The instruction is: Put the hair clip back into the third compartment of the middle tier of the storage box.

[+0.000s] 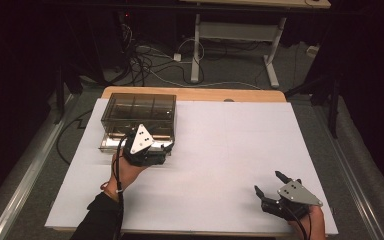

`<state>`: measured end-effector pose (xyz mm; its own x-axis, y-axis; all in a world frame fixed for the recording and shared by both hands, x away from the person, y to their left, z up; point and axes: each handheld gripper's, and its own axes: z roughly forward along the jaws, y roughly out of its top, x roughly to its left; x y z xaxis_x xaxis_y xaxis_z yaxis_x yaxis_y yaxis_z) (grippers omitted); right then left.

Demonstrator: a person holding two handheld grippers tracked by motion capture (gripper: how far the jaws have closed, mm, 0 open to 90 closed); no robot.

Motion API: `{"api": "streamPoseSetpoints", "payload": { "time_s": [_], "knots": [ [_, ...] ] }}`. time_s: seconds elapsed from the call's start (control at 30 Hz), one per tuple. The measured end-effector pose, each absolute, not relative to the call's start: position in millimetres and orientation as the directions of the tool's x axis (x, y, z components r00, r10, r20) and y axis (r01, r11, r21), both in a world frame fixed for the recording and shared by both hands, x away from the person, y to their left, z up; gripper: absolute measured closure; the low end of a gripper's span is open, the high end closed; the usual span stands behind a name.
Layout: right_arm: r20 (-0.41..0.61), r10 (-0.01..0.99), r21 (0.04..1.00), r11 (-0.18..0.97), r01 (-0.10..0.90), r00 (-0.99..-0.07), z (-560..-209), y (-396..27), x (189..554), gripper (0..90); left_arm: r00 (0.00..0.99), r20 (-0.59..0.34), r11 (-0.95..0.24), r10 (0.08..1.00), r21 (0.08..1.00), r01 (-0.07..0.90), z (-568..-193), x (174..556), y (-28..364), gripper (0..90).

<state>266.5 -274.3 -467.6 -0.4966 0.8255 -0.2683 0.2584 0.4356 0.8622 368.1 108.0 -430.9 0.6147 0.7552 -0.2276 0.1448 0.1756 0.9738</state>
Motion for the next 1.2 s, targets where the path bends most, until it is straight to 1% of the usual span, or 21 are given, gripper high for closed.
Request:
{"api": "streamPoseSetpoints", "payload": {
  "time_s": [0.5,1.2],
  "knots": [
    [-0.271,0.823,0.861,0.439,0.257,-0.5,-468,-273,266,20.9,0.665,-0.204,0.157,0.718,0.979,0.131,-428,356,93,19.1],
    [-0.271,0.819,0.859,0.443,0.256,-0.505,-468,-269,265,20.8,0.735,-0.136,0.098,0.665,0.991,0.095,-426,330,77,19.2]
  ]
}}
